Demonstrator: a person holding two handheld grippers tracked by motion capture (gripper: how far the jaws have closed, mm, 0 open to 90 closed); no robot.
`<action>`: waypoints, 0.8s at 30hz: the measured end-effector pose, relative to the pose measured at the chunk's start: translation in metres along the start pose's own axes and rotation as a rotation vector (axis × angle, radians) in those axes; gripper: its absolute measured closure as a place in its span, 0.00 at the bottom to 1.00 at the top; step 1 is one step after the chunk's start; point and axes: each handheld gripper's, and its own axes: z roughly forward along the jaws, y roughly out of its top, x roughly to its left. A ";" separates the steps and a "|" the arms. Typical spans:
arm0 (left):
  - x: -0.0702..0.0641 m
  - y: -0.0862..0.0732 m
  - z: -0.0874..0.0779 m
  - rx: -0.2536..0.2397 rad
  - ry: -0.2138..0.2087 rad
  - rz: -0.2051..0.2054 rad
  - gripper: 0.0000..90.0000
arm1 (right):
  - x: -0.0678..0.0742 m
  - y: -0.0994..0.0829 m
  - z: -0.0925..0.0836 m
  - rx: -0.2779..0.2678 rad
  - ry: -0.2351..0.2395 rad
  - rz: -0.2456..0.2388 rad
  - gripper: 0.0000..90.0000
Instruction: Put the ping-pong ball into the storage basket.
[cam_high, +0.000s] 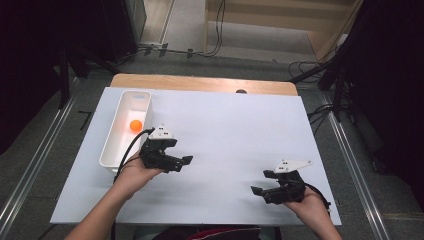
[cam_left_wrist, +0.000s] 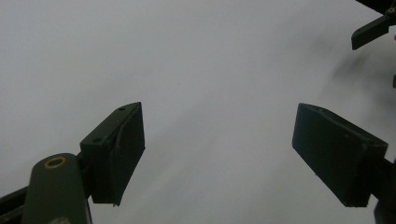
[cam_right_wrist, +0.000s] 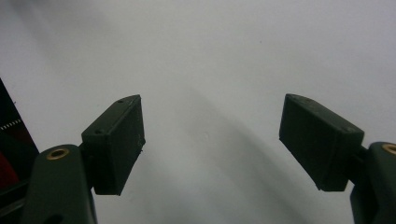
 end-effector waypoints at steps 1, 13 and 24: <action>-0.001 -0.002 0.000 0.006 -0.001 0.005 0.18 | 0.000 0.000 0.000 -0.002 -0.002 -0.001 0.23; -0.004 -0.015 -0.003 0.019 0.006 0.036 0.18 | 0.000 0.000 0.000 -0.002 -0.003 0.002 0.23; -0.014 -0.026 -0.003 0.056 -0.018 0.051 0.18 | 0.000 0.000 0.000 -0.001 -0.002 -0.001 0.23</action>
